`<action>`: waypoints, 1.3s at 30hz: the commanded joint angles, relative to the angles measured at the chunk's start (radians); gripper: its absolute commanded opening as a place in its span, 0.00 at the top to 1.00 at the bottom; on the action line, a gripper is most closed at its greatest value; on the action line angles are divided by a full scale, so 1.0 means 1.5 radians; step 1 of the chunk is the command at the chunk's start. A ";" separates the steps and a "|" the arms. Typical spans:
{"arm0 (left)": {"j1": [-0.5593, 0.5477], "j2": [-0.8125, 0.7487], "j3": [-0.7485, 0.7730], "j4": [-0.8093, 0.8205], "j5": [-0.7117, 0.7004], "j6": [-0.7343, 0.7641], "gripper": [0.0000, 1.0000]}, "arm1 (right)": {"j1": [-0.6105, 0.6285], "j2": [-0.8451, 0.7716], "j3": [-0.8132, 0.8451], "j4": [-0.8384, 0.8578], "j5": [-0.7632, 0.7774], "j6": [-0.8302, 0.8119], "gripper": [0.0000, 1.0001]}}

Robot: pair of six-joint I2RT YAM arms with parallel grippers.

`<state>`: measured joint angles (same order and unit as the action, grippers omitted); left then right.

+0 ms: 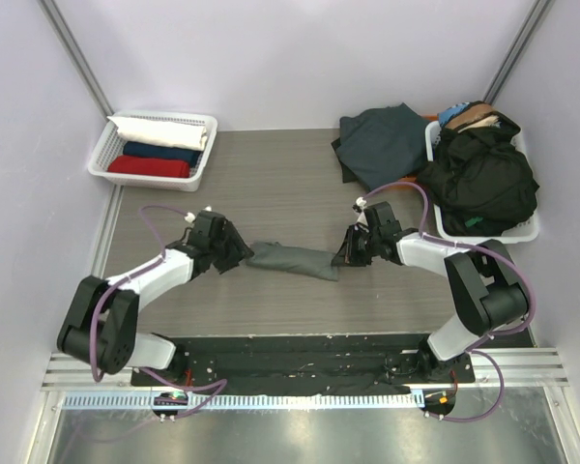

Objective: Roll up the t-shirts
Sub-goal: Roll the T-shirt to the center of the board, then move the bin to the corner of the board.

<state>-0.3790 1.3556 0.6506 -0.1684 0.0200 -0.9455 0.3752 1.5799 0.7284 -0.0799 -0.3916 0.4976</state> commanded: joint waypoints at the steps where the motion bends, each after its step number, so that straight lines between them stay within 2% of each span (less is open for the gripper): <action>1: 0.008 0.036 0.019 0.053 0.144 0.060 0.42 | -0.004 0.015 0.006 -0.044 0.006 -0.033 0.99; 5: 0.022 0.036 -0.001 0.092 0.153 0.063 0.38 | -0.004 0.016 0.005 -0.042 0.000 -0.033 0.99; 9: 0.028 0.061 0.023 0.058 0.131 0.088 0.43 | -0.004 0.016 0.005 -0.040 -0.002 -0.033 0.99; 14: 0.042 0.028 0.056 0.014 0.008 0.112 0.43 | -0.004 0.009 -0.001 -0.042 0.010 -0.028 0.99; 15: 0.046 0.022 0.072 -0.011 -0.042 0.125 0.43 | -0.004 0.006 -0.003 -0.043 0.017 -0.026 0.99; 20: 0.045 0.049 0.232 -0.082 -0.192 0.189 0.43 | -0.005 -0.010 -0.011 -0.044 0.012 -0.023 0.99; 24: 0.058 0.136 0.400 -0.161 -0.280 0.260 0.42 | -0.004 -0.016 -0.012 -0.043 0.008 -0.019 0.99; 30: 0.114 0.308 0.662 -0.258 -0.264 0.348 0.42 | -0.004 -0.016 -0.015 -0.032 -0.012 -0.013 0.99; 32: 0.125 0.348 0.714 -0.278 -0.260 0.388 0.41 | -0.004 -0.018 -0.017 -0.028 -0.013 -0.012 0.99; 39: 0.169 0.545 0.957 -0.373 -0.192 0.423 0.39 | -0.004 -0.016 -0.019 -0.026 -0.019 -0.012 0.99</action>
<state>-0.1532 2.0777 1.9297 -0.6003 -0.3187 -0.3862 0.3706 1.5753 0.7193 -0.0860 -0.4252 0.4873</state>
